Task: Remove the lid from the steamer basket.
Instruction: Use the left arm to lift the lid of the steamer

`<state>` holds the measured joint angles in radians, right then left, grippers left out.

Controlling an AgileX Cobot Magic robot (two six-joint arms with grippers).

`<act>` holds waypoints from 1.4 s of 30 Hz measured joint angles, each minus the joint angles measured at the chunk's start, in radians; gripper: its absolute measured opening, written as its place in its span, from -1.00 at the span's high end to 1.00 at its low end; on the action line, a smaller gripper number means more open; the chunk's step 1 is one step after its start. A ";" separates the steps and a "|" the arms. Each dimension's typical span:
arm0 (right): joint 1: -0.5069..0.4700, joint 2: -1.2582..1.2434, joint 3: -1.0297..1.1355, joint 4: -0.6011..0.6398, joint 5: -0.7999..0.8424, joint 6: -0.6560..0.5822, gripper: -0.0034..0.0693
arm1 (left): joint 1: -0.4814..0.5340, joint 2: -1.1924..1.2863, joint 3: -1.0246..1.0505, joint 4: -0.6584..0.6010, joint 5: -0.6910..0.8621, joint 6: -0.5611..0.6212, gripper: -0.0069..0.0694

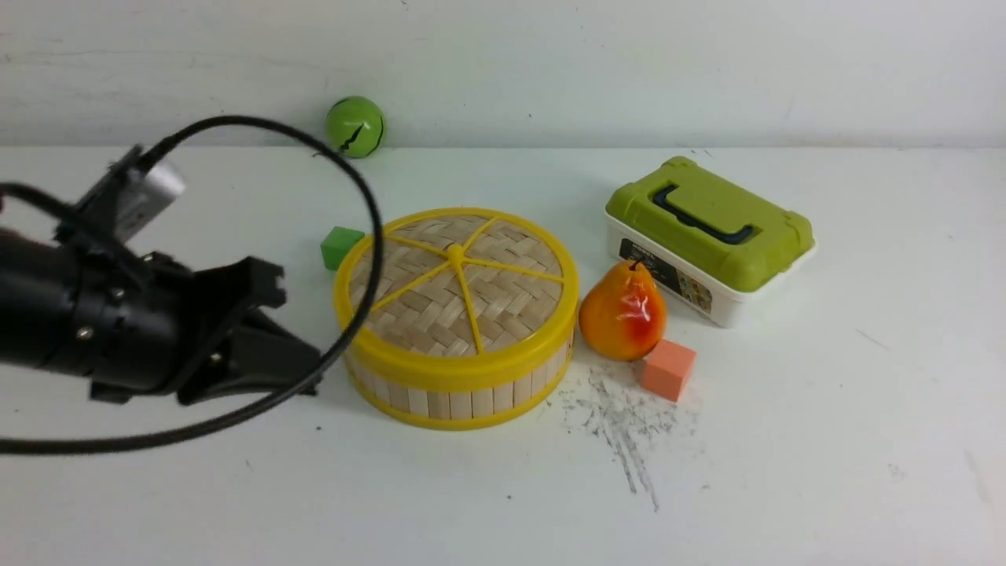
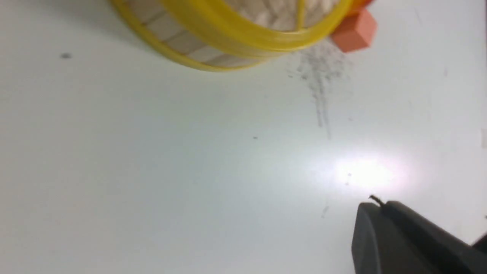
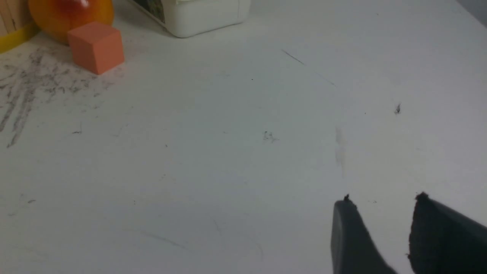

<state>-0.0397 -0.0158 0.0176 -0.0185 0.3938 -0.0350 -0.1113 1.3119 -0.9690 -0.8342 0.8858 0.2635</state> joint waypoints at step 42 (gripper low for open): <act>0.000 0.000 0.000 0.000 0.000 0.000 0.25 | -0.377 0.935 -1.235 0.971 0.252 -0.503 0.10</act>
<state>-0.0397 -0.0158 0.0176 -0.0185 0.3938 -0.0350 -0.4879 2.2473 -2.2043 0.1372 1.1375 -0.2399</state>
